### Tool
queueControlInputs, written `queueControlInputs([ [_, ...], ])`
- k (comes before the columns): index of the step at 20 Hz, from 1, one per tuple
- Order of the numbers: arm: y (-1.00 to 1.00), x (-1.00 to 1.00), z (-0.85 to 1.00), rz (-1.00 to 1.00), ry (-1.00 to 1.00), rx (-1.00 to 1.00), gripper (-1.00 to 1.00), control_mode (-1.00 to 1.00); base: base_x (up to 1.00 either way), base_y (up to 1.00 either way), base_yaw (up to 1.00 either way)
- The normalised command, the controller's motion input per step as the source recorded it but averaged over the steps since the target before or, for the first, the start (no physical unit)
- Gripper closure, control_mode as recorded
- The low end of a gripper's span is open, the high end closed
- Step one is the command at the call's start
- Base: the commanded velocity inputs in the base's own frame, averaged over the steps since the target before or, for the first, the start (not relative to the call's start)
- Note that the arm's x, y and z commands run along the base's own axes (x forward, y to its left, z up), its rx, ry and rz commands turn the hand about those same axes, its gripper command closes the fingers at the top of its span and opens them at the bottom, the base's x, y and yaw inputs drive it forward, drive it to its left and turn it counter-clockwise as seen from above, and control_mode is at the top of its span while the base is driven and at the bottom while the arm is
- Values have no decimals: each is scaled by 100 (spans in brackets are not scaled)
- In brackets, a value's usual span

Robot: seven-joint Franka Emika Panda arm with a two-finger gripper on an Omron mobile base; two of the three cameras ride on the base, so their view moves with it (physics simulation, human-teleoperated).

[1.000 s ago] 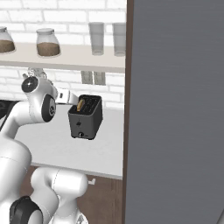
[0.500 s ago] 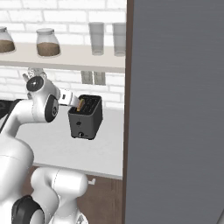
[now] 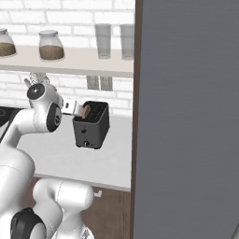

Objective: Start the toaster. Once the lever pops up, take the bread to the plate on the dining counter.

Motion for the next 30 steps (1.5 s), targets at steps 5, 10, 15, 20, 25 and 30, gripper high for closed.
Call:
queueControlInputs([
  [5, 0, 23, -6, -1, 0, 0, -100, -100, 0, 0, 0],
  [10, 0, 42, 0, 0, 0, 0, -100, -100, 0, 0, 0],
  [15, -2, 25, -5, 0, 0, 0, -100, -100, 0, 0, 0],
  [20, 0, 40, -8, 0, 0, 0, -100, -100, 0, 0, 0],
  [25, 0, 22, -15, 0, 0, 0, -100, -100, 0, 0, 0],
  [30, 0, 7, -19, 0, 0, 0, -100, -100, 0, 0, 0],
])
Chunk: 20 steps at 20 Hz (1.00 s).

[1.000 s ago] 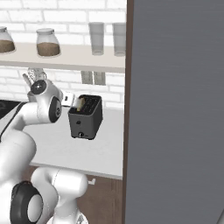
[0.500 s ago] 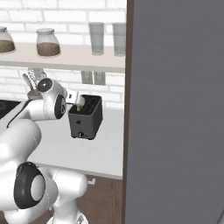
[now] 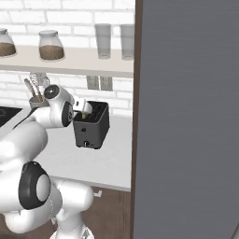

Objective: Start the toaster. Once the lever pops up, take the bread to the plate on the dining counter.

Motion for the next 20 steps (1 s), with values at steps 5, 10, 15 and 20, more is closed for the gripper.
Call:
queueControlInputs([
  [5, 0, 18, -14, 0, 0, 0, -100, -100, 0, 0, 0],
  [10, 0, 23, -6, 0, 0, 0, -100, -100, 0, 0, 0],
  [15, 0, 27, -1, 0, 0, 0, -100, -100, 0, 0, 0],
  [20, 0, 26, -3, 0, 0, 0, -100, -100, 0, 0, 0],
])
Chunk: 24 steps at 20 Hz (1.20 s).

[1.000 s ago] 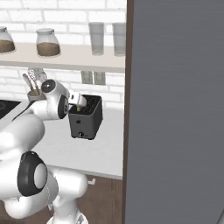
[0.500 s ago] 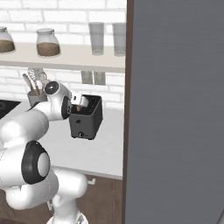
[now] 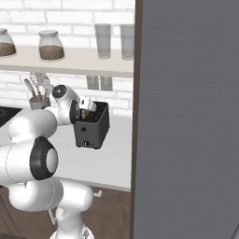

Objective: Start the toaster. Once the lever pops up, take the bread to the plate on the dining counter.

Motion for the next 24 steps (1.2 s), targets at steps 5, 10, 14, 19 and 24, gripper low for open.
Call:
queueControlInputs([
  [5, 0, 4, -17, 0, 0, 0, -100, -100, 0, 0, 0],
  [10, 0, 0, -17, 0, 0, 0, -100, -100, 0, 0, 0],
  [14, 0, 3, -1, 0, 0, 0, -100, -100, 0, 0, 0],
  [19, 0, 7, -3, 0, 0, 0, -100, -100, 0, 0, 0],
  [24, 0, 20, 0, 0, 0, 0, -100, -100, 0, 0, 0],
])
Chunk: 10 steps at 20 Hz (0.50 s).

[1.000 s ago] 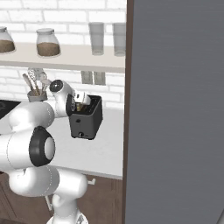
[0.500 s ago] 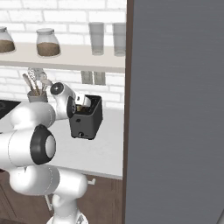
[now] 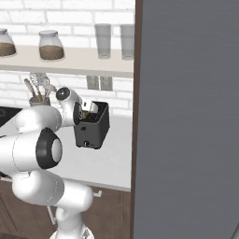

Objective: Start the toaster. Once the lever pops up, take the bread to the plate on the dining counter.

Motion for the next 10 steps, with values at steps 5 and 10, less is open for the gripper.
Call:
queueControlInputs([
  [5, 1, 23, -1, 0, 0, 0, -100, -100, 0, 0, 0],
  [10, 9, 12, -11, 0, 2, 0, -100, -100, 0, 0, 0],
])
